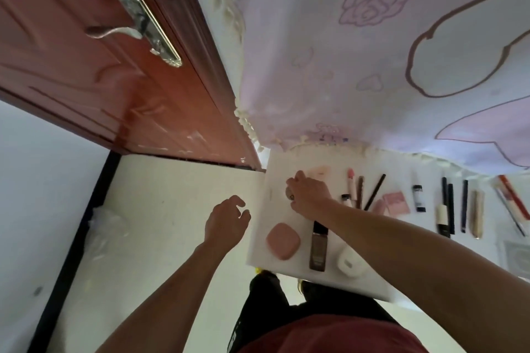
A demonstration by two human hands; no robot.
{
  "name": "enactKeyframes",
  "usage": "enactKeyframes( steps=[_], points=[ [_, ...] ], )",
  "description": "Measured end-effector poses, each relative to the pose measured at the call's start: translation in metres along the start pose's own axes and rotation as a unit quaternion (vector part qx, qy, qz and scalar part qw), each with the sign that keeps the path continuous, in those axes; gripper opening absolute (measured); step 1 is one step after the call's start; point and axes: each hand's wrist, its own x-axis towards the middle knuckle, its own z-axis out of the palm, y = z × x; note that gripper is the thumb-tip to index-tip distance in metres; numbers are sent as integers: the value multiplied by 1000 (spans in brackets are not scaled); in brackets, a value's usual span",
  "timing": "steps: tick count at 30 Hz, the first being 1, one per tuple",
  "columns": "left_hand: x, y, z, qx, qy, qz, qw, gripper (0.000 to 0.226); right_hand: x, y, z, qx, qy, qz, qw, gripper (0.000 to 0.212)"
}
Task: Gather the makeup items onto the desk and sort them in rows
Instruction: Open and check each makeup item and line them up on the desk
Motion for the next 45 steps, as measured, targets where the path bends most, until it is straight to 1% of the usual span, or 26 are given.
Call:
enactKeyframes(
  steps=[2,4,7,8,10,12,14,16,18,20,21,23,26,28,32,37,42,45],
  points=[
    [15,0,-8,3,-12,14,1000,20,4,-2,0,6,2,11,1000,28],
    [32,-1,-17,9,-25,31,999,21,7,-6,0,13,6,24,1000,26],
    [61,1,-35,27,-57,66,996,22,8,-10,2,52,7,69,996,23],
    [72,2,-40,30,-68,78,994,22,8,-10,1,65,11,88,994,24],
    [90,8,-50,23,-91,98,991,23,4,-10,-4,92,25,127,987,34],
    [104,14,-57,4,-119,120,986,21,-3,-12,-11,148,62,161,974,41],
    [111,23,-61,-38,-160,133,977,17,-14,-16,-21,230,109,194,947,47],
    [110,39,-66,-108,-219,127,961,16,-27,-19,-34,318,164,214,909,52],
    [106,57,-72,-160,-270,134,940,16,-47,-21,-49,404,226,219,859,44],
    [102,75,-77,-192,-304,148,921,14,-66,-25,-68,456,272,219,819,32],
    [100,84,-80,-205,-317,155,913,14,-74,-27,-76,472,290,215,805,31],
    [94,104,-85,-227,-339,172,896,16,-87,-30,-89,484,319,202,790,35],
    [85,130,-95,-254,-368,205,871,21,-95,-31,-103,489,354,176,778,38],
    [80,142,-100,-265,-390,215,855,25,-98,-31,-109,485,368,158,778,40],
    [80,150,-109,-283,-420,201,838,26,-97,-26,-114,482,378,141,778,51],
    [86,164,-123,-301,-456,183,818,36,-95,-16,-132,480,383,107,782,51],
    [90,171,-123,-331,-448,166,814,37,-92,-12,-139,461,382,76,797,51],
    [89,173,-119,-344,-441,156,814,30,-94,-8,-139,448,377,70,807,51]
  ],
)
